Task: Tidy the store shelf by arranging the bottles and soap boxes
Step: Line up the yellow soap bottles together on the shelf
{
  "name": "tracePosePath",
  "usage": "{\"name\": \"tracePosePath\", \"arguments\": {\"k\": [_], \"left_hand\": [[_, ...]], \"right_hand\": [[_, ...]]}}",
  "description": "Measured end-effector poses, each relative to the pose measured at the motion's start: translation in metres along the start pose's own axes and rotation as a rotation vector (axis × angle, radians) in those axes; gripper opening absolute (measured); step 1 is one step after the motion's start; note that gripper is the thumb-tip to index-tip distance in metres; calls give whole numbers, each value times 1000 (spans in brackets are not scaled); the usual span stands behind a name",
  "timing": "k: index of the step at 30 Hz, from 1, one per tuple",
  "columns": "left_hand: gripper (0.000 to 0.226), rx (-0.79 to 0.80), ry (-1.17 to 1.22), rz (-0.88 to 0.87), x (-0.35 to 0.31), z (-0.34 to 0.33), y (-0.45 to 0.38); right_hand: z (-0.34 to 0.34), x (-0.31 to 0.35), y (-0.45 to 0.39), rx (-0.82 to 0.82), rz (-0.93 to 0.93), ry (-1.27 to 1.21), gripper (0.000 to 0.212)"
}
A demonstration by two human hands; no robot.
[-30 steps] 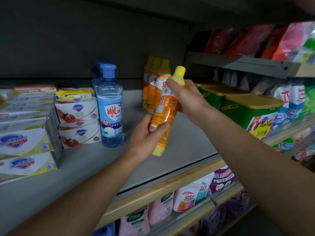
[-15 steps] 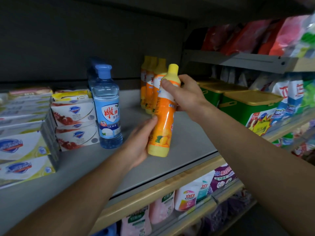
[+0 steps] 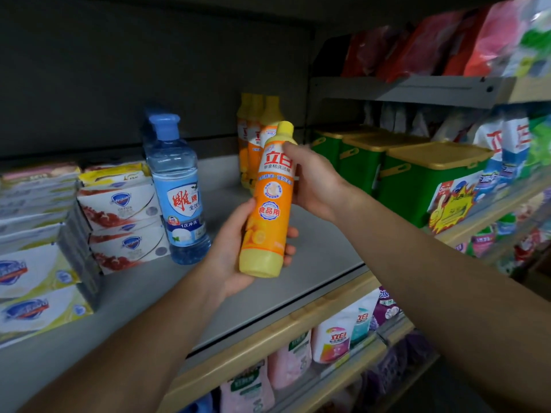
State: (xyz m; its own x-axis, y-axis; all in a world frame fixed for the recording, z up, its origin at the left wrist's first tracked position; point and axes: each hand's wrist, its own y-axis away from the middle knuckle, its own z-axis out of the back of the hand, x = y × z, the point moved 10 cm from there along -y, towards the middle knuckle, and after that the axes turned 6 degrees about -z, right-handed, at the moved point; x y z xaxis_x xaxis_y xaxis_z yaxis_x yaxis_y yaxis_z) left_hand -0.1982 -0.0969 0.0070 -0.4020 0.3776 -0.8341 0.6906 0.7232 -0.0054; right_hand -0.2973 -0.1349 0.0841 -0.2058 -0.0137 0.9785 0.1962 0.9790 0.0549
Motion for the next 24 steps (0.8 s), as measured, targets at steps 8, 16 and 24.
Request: {"name": "tracePosePath", "arguments": {"k": [8, 16, 24], "left_hand": [[48, -131, -145, -180, -7, 10, -6], [46, -125, -272, -188, -8, 14, -5], [43, -172, -780, -553, -39, 12, 1]], "right_hand": [[23, -20, -5, -195, -171, 324, 43], [19, -14, 0, -143, -89, 279, 43], [-8, 39, 42, 35, 374, 381, 40]]}}
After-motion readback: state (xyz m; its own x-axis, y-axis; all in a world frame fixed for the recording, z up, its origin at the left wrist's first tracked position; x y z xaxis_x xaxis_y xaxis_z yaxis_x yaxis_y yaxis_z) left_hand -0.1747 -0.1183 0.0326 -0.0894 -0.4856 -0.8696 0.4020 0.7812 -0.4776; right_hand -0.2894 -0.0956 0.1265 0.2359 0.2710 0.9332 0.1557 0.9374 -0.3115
